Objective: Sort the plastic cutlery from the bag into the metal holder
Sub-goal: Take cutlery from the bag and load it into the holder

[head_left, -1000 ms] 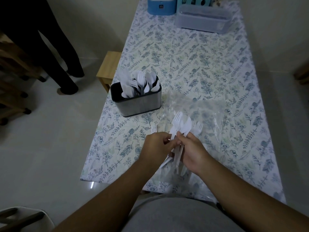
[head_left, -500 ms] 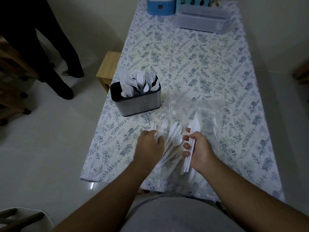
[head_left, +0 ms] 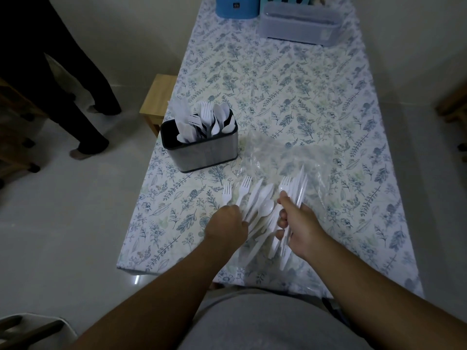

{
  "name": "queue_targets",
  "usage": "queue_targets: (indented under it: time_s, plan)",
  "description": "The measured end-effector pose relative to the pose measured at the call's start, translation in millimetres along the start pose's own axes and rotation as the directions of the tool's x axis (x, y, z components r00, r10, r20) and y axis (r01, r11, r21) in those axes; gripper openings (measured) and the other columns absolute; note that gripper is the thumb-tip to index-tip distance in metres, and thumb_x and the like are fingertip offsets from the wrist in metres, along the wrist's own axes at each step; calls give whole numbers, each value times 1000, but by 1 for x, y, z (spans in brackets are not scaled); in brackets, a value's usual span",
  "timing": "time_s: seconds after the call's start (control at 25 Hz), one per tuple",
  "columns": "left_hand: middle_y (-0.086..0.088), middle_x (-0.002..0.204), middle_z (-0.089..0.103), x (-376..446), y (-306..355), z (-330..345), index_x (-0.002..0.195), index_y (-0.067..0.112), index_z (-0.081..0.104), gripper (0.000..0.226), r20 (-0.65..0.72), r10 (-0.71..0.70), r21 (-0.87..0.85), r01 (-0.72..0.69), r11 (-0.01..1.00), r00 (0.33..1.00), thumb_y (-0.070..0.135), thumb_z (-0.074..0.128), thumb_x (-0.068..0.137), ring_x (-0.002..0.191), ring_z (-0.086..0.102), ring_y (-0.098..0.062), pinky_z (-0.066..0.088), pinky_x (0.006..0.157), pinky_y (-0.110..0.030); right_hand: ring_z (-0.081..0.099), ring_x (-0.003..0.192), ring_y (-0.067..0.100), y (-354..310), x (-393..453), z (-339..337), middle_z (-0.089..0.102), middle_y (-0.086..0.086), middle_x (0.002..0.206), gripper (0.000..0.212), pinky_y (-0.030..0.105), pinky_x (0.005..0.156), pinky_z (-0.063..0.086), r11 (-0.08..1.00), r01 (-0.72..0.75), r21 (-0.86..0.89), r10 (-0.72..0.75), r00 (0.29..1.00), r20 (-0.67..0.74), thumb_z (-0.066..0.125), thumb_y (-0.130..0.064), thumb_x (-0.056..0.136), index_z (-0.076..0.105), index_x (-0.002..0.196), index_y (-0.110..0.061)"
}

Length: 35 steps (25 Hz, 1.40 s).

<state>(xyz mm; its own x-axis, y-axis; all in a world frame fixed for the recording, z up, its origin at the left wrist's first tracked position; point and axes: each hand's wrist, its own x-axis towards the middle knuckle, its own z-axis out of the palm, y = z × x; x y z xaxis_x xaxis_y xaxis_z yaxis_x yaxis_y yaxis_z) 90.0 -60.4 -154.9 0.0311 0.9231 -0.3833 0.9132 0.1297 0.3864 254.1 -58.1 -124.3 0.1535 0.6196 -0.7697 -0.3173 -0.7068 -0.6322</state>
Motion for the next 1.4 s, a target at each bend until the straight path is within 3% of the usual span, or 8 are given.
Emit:
queue_targets:
  time_s: [0.28,0.52,0.64,0.8,1.0,1.12,1.24,1.4]
  plan:
    - [-5,83,66,11,9,-7,92,8,66,38,96,-39,11,38,999,995,40,77,73,77,69,-23,60,68,-33,45,57,16,6,-1,-8,47,0,69,31,32,51,43,999,-48,14,47,998,43,59,-39,100,73,99,-11]
    - [-7,80,61,13,14,-10,96,4,66,35,146,-13,82,1,997,989,32,78,78,75,64,-22,51,64,-29,43,56,15,12,5,-11,48,0,73,26,29,48,41,999,-36,-3,36,999,38,61,-32,100,74,102,-10]
    - [-5,77,59,16,13,-12,87,6,64,33,152,0,79,-12,997,988,34,79,78,71,61,-21,51,63,-28,51,59,16,11,1,-7,54,3,74,23,30,52,46,999,-38,7,37,998,46,62,-27,100,73,104,-7]
    - [-3,68,64,18,3,-12,77,4,67,36,145,-35,-50,43,998,989,36,81,72,61,64,-17,58,60,-27,63,68,23,12,1,-4,63,8,76,20,36,64,58,996,-29,79,23,996,83,64,-20,98,71,107,-3]
    - [4,41,47,7,5,-21,53,10,60,34,70,-74,-228,88,970,995,28,82,73,32,39,-5,39,45,-18,75,82,28,19,5,-1,74,16,92,26,40,77,63,996,13,94,-21,996,86,65,-20,98,68,111,2]
    - [1,51,59,-3,26,-29,60,10,65,26,77,77,-232,-58,971,994,27,81,73,41,49,-7,40,45,-19,77,91,30,18,4,2,78,18,99,32,42,83,61,998,10,64,-19,990,138,66,-29,97,70,110,0]
    - [-3,61,68,-9,42,-34,69,10,71,21,93,287,-162,-269,949,954,29,77,76,55,59,-15,53,58,-29,77,85,28,12,3,4,77,19,93,26,42,80,60,990,-3,138,-20,986,163,70,-24,94,72,99,1]
    - [0,70,69,-9,23,-31,83,14,72,19,-3,157,-271,-152,951,988,33,73,87,62,63,-14,54,60,-28,68,68,24,1,9,-13,67,8,73,17,43,67,59,968,-26,249,21,1000,23,69,-22,95,69,93,-5]
